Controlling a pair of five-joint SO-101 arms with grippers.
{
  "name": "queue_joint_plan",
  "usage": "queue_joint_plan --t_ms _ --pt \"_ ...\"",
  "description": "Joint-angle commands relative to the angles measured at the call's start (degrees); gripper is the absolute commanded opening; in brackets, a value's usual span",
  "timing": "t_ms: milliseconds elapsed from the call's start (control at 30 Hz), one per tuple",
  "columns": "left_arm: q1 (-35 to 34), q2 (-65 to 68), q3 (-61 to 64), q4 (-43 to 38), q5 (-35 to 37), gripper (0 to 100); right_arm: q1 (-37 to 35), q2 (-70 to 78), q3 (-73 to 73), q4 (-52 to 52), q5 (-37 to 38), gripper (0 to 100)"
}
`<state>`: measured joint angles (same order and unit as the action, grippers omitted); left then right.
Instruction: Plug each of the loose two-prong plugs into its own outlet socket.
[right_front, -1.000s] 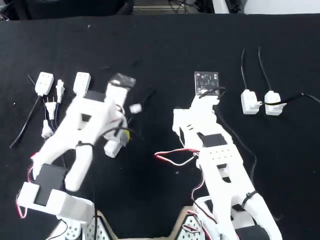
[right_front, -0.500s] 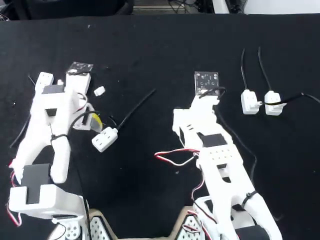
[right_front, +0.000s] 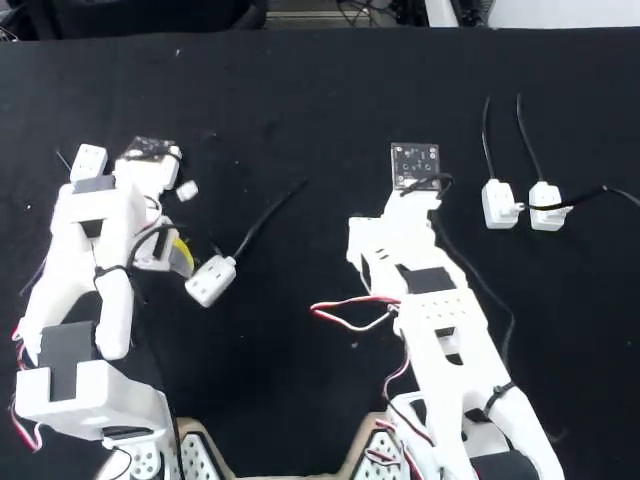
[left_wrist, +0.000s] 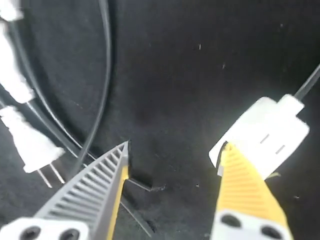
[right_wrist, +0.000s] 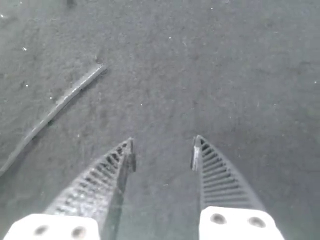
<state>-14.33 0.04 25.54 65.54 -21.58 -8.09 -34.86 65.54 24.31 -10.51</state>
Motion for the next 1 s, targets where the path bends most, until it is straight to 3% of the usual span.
queue_joint_plan --t_ms 0,133,367,567,700,833,967 --pt "5.85 -0.44 0.57 5.98 -0.26 29 3.43 -0.40 -1.71 -1.05 -0.62 16.6" --pt "10.59 -0.44 0.40 10.64 -0.09 29 5.01 -0.40 -1.80 -1.23 -0.62 16.6" --pt "16.92 -0.44 -0.13 11.08 3.43 29 4.84 -0.40 -1.80 -1.23 -0.62 16.6" --pt "15.69 -4.48 -5.67 15.12 3.08 29 4.84 -0.40 -1.80 -1.14 -0.62 16.6" --pt "13.41 -5.98 -5.58 14.33 2.46 29 5.01 -0.40 -1.80 -1.14 -0.62 16.6" --pt "11.03 -5.98 -2.51 8.53 1.85 29 4.92 -0.40 -1.80 -1.14 -0.62 16.6" --pt "13.93 -6.07 5.85 3.52 4.04 29 4.84 -0.40 -1.80 -1.14 -0.62 16.6"
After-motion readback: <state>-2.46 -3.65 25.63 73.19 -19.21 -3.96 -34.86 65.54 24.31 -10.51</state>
